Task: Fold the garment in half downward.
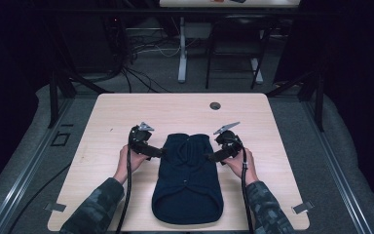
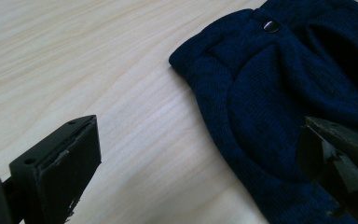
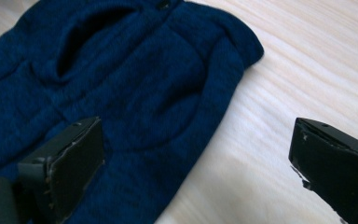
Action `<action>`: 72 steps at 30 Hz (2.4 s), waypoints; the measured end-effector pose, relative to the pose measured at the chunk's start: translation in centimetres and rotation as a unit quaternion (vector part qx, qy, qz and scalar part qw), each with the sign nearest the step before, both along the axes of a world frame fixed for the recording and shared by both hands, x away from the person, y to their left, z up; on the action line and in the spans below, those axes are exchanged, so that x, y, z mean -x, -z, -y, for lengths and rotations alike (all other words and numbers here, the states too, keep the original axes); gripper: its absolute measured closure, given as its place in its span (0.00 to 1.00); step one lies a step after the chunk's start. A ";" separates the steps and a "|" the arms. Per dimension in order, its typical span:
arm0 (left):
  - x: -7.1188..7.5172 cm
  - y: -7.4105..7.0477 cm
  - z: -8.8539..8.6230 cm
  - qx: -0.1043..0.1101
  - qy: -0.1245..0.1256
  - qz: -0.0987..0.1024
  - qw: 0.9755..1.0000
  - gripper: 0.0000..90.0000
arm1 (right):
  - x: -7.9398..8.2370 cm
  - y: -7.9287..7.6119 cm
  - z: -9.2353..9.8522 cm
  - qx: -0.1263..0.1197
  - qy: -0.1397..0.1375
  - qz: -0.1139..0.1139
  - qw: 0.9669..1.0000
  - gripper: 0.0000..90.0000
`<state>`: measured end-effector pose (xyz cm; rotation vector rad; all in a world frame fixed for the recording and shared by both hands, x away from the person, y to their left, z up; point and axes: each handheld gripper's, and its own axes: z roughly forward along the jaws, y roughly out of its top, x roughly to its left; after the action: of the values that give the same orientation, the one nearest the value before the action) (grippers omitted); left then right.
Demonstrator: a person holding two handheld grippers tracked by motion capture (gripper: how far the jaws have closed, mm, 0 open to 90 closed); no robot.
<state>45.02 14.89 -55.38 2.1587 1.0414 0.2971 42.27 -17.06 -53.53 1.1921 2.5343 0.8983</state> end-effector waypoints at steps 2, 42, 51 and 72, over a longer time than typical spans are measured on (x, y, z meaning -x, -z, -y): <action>-0.6 0.0 0.3 0.002 0.003 -0.010 1.000 0.00 | -0.4 0.0 -0.4 -0.001 0.000 -0.001 1.000 0.03; -4.0 1.5 4.2 -0.020 0.026 -0.035 0.999 0.38 | -5.7 2.7 -2.4 -0.016 0.028 -0.042 0.999 0.58; -3.7 1.4 4.5 -0.021 0.037 -0.033 0.999 0.59 | -5.3 2.7 -2.9 -0.009 0.027 -0.036 0.999 0.74; -2.3 0.4 5.2 -0.027 0.055 0.019 0.998 0.80 | -3.1 1.7 -2.6 0.002 0.014 0.047 0.999 0.82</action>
<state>47.34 9.64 -55.82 2.2409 0.8982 0.3160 45.33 -14.45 -55.18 1.1530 2.4385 0.9204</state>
